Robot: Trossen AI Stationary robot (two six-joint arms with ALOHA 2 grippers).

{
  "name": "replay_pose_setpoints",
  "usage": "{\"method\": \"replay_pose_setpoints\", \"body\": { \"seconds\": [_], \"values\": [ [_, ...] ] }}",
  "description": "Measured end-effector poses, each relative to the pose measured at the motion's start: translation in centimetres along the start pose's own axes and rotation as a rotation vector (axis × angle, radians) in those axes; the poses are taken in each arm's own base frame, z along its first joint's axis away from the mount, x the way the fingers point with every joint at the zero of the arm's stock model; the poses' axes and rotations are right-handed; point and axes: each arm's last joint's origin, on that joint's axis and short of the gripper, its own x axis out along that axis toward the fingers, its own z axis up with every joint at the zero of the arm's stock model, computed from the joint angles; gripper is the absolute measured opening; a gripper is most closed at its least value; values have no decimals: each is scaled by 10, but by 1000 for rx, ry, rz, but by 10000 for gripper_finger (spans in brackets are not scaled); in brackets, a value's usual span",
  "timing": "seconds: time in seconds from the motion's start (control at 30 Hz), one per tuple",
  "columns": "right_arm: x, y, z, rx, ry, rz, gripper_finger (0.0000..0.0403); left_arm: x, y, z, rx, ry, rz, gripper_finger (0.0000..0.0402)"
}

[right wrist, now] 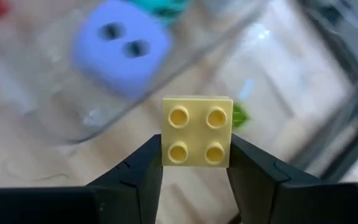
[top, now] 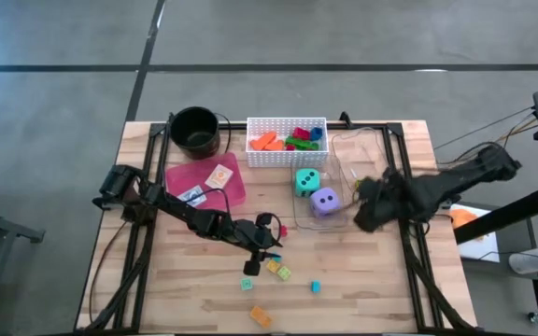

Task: Pick & Place Toys
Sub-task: Put the small light yellow game piece into the right transparent bin

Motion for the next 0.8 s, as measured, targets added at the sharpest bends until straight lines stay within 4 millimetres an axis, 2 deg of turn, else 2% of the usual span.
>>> {"method": "replay_pose_setpoints", "body": {
  "seconds": [0.2,0.3,0.4,0.57,0.67,0.8],
  "values": [
    [26,-58,3,151,39,-113,152,0,0,1,0,-4,0,149],
    [43,-80,1,227,59,-159,142,0,0,1,0,-5,0,149],
    [65,-92,2,245,70,-104,143,0,0,1,0,-6,0,149],
    [99,-102,13,265,-8,-23,166,0,0,2,3,-10,0,149],
    [110,-108,16,287,35,11,176,0,0,1,3,-10,0,149],
    [124,-115,19,325,103,-33,181,0,0,2,3,-10,0,149]
  ]
}}
